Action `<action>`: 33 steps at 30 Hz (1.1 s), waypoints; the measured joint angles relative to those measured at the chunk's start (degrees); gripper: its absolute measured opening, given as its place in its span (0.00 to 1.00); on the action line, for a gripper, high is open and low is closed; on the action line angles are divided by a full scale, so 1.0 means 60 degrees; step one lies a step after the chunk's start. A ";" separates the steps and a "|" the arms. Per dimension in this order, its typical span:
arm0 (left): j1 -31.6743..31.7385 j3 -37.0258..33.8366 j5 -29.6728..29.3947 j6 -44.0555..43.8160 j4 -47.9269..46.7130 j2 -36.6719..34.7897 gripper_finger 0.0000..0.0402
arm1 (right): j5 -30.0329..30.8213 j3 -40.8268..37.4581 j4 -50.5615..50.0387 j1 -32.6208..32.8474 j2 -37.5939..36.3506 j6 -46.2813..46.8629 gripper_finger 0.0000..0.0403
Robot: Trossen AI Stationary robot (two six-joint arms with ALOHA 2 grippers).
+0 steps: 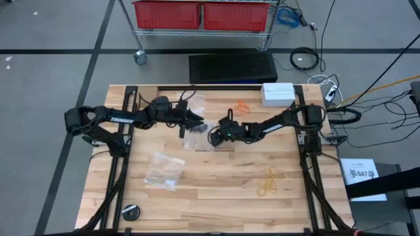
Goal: Sort rubber bands
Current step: Close the transparent zip bag that contains the black rubber bands
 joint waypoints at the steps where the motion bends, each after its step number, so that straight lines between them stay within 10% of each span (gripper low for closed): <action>1: 0.0148 -0.0106 0.0165 -0.0117 0.0312 -0.0001 0.26 | 0.0147 0.0117 -0.0087 0.0005 0.0088 -0.0202 0.47; 9: 0.1863 -0.1663 0.0599 -0.1845 0.3288 -0.0164 0.26 | 0.0827 0.0241 -0.0743 0.0134 -0.0128 -0.2260 0.03; 25: 0.1134 -0.2389 0.1986 -0.2097 0.3078 -0.0153 0.32 | 0.0913 0.0249 -0.1095 0.0650 -0.3130 -0.6787 0.00; 33: 0.1103 -0.2389 0.1356 -0.2071 0.2808 -0.0153 0.47 | 0.0615 0.0255 -0.3571 0.0635 -0.3713 -0.4592 0.08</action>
